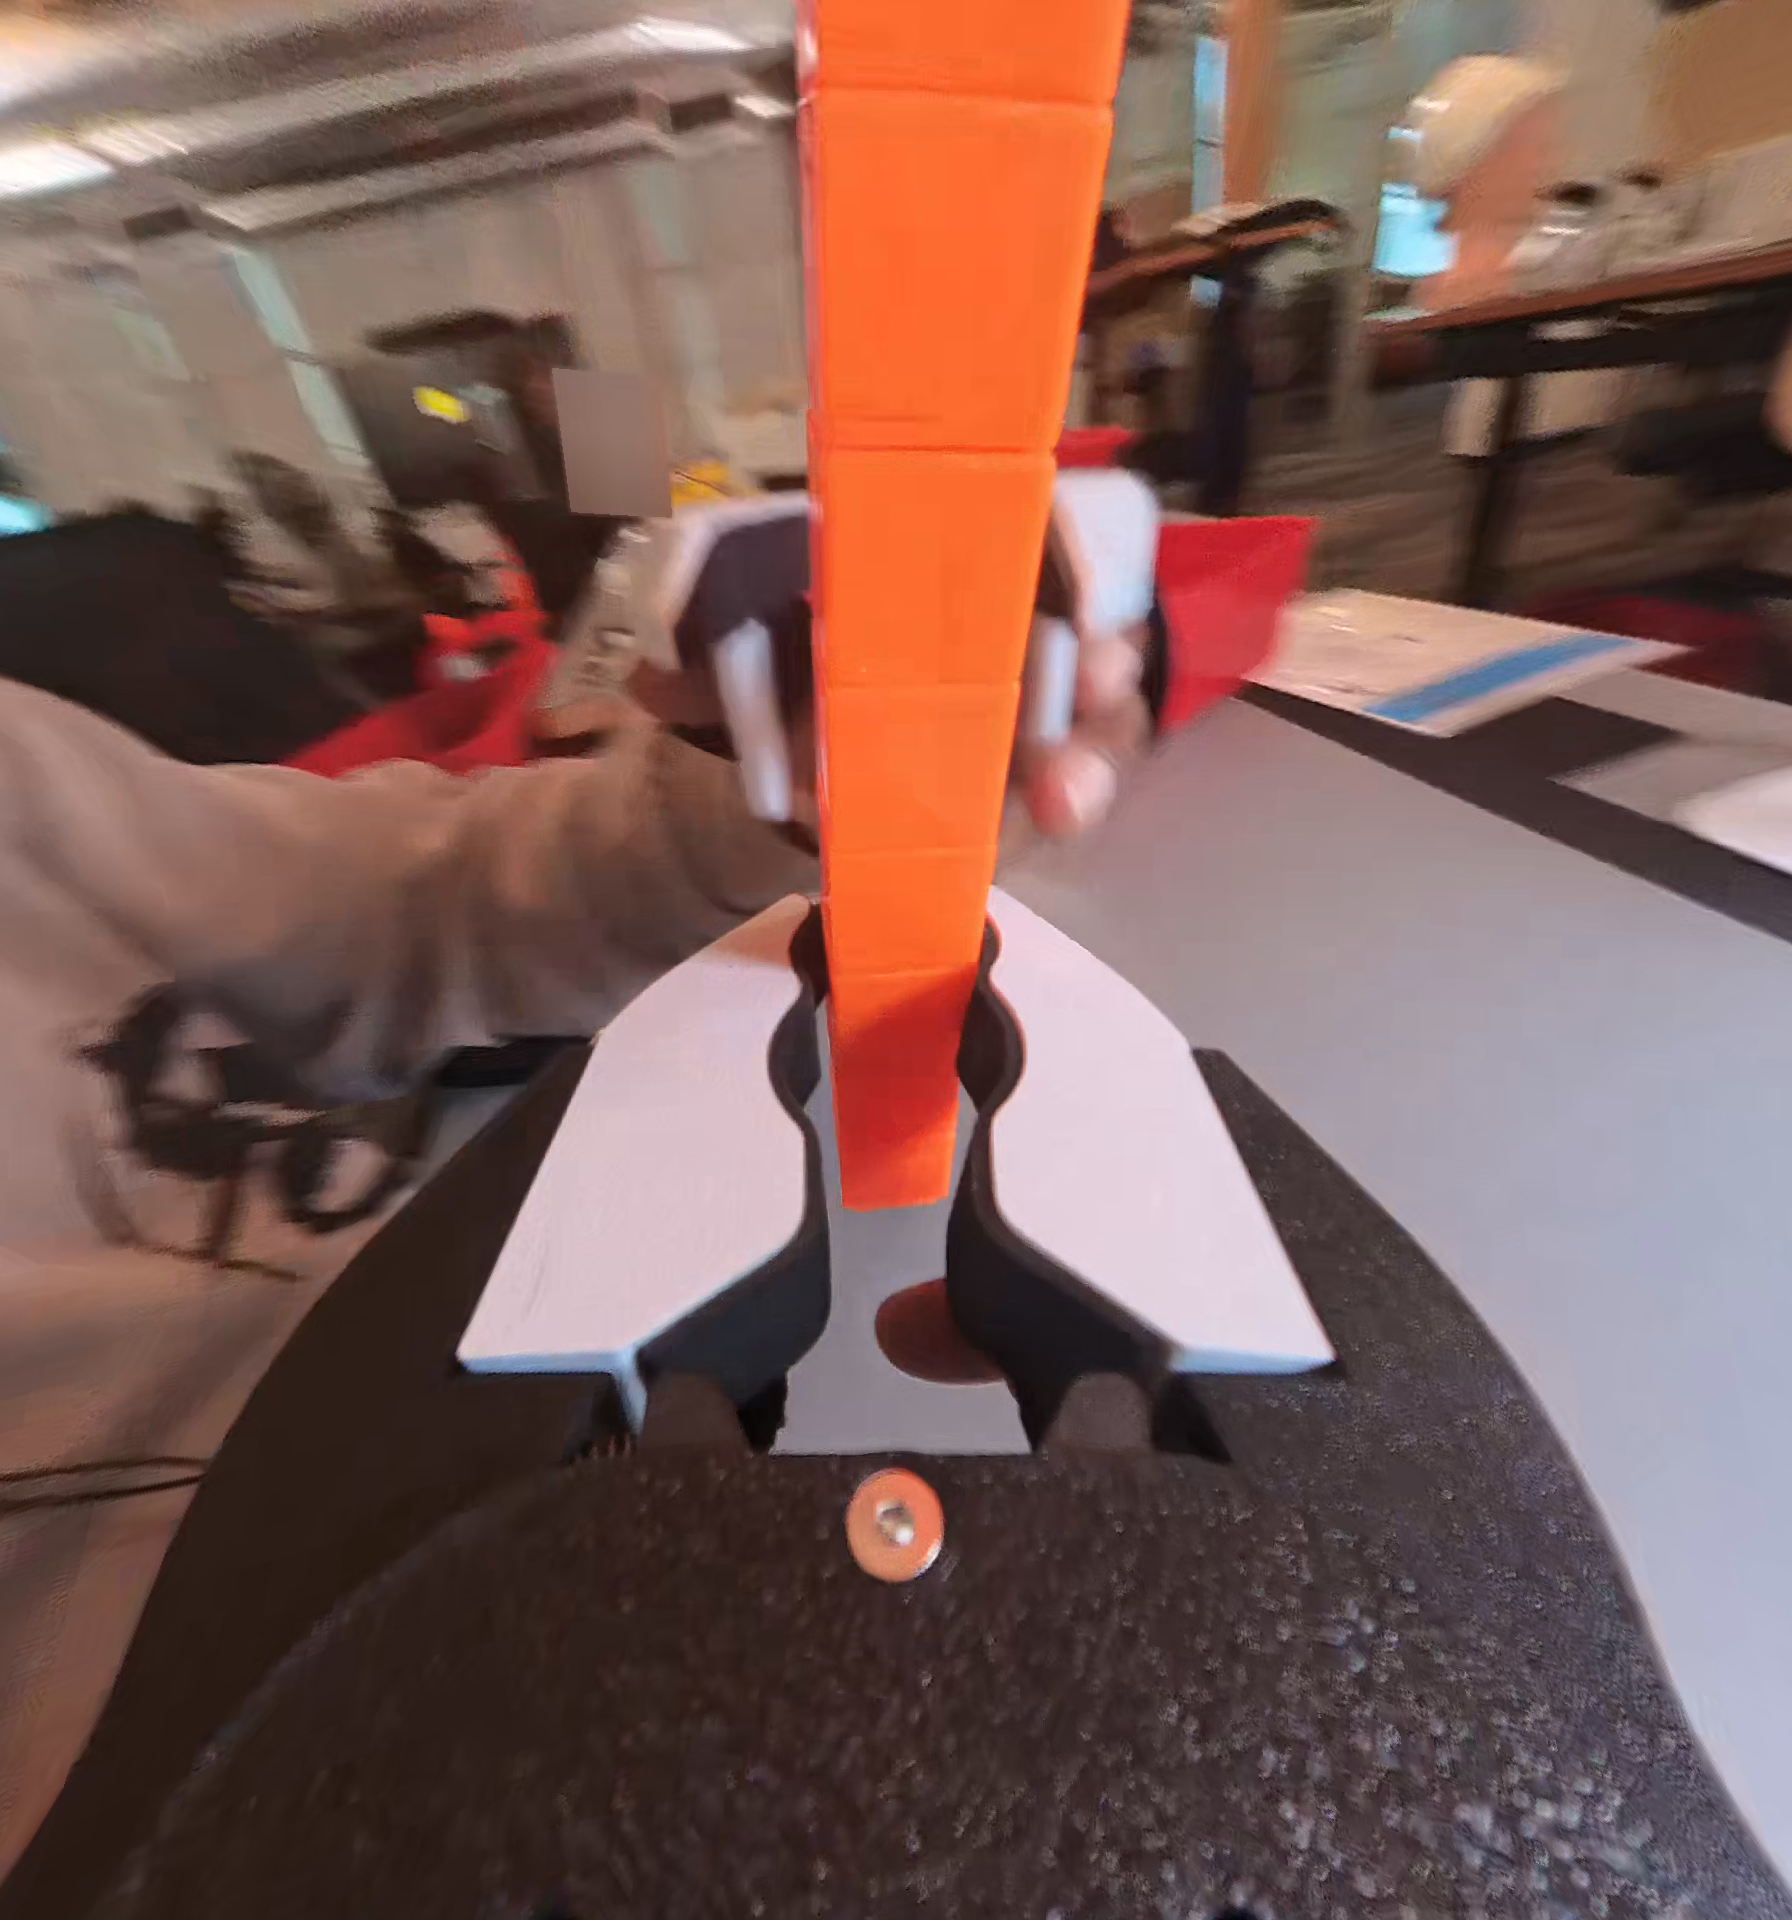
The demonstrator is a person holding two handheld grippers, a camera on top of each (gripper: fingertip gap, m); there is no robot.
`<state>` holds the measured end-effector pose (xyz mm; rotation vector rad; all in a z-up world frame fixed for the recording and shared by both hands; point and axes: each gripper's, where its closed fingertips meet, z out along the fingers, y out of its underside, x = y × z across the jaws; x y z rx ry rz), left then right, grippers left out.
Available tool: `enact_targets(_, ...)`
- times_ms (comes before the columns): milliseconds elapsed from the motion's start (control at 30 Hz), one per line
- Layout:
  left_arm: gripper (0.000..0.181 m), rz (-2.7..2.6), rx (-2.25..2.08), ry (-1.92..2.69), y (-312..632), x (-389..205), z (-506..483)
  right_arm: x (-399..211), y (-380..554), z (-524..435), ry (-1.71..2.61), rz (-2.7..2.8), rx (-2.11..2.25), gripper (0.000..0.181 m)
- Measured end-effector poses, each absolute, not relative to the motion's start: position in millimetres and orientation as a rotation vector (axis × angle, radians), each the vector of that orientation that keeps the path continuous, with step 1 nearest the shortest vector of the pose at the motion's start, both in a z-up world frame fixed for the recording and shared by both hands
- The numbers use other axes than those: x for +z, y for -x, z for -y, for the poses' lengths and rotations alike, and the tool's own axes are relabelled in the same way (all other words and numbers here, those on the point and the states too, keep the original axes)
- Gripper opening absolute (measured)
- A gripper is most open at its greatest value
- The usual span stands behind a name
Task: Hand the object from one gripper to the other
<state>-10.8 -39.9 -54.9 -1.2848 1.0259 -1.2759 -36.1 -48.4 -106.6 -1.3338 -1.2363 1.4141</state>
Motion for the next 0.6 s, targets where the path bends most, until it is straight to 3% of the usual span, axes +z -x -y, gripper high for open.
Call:
enact_targets(100, 0.043, -0.822, -1.069, 1.38, 13, -56, 6, -131, 28, -6, 1.532, 1.084, 1.078, 0.023)
enact_targets(267, 0.051, -0.629, -0.63, 1.534, 11, -87, -37, -154, 27, -43, 1.583, 1.039, 0.638, 0.023)
enact_targets(300, 0.05, -0.594, -0.604, 1.548, 11, -91, -43, -156, 31, -44, 1.587, 1.043, 0.622, 0.023)
enact_targets(367, 0.029, -0.591, -0.573, 1.568, 10, -97, -48, -159, 37, -49, 1.58, 1.054, 0.572, 0.023)
enact_targets(500, 0.027, -0.734, -0.611, 1.552, 12, -97, -39, -160, 43, -39, 1.536, 1.147, 0.663, 0.025)
enact_targets(600, 0.026, -0.942, -0.839, 1.498, 9, -90, -12, -167, 47, -5, 1.501, 1.373, 0.909, 0.041)
